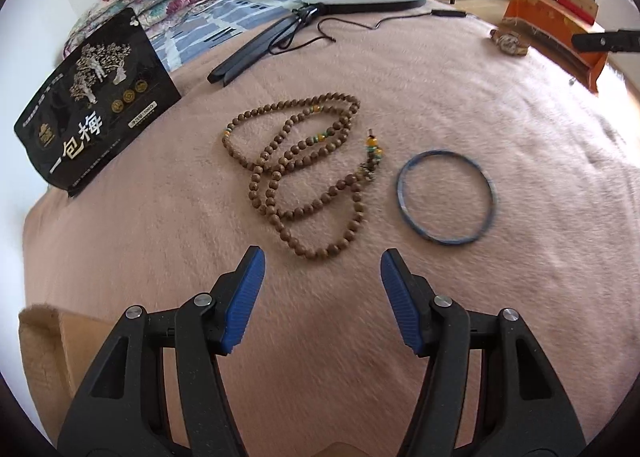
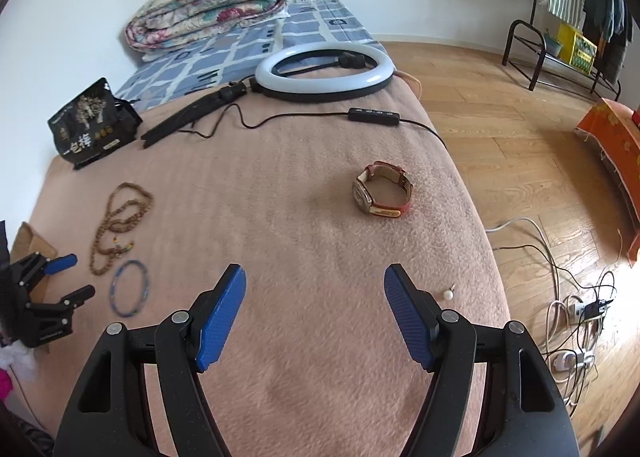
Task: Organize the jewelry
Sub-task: 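Close left gripper on the wooden bead mala while right gripper grasps the red-strap watch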
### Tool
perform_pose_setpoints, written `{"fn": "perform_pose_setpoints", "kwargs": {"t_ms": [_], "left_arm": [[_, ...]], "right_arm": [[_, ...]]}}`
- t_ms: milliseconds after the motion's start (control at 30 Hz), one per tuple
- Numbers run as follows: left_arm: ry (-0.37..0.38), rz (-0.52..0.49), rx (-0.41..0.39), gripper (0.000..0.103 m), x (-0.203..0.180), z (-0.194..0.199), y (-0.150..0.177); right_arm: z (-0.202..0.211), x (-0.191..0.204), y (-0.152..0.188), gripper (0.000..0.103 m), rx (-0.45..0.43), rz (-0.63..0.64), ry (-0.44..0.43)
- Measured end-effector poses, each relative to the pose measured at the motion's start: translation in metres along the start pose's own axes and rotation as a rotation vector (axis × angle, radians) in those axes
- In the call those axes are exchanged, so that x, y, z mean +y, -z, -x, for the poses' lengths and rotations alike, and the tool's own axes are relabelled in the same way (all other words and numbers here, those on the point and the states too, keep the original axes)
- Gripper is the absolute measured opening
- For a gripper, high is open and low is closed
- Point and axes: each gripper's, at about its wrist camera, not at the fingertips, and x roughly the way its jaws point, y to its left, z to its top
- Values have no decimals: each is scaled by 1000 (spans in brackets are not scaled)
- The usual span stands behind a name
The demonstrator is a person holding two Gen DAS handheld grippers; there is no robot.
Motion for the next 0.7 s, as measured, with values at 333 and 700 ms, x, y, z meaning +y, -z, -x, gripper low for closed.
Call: {"fn": "perform_pose_setpoints", "kwargs": {"t_ms": [333,700], "left_arm": [[-57,-91,-24,62,3,-30,-31],[29,-139,12,62,12,-61,-71]], "right_arm": [[-33,-13,-12,71,25,40,-4],[-63,-20,-42,71,59,107,-40]]}}
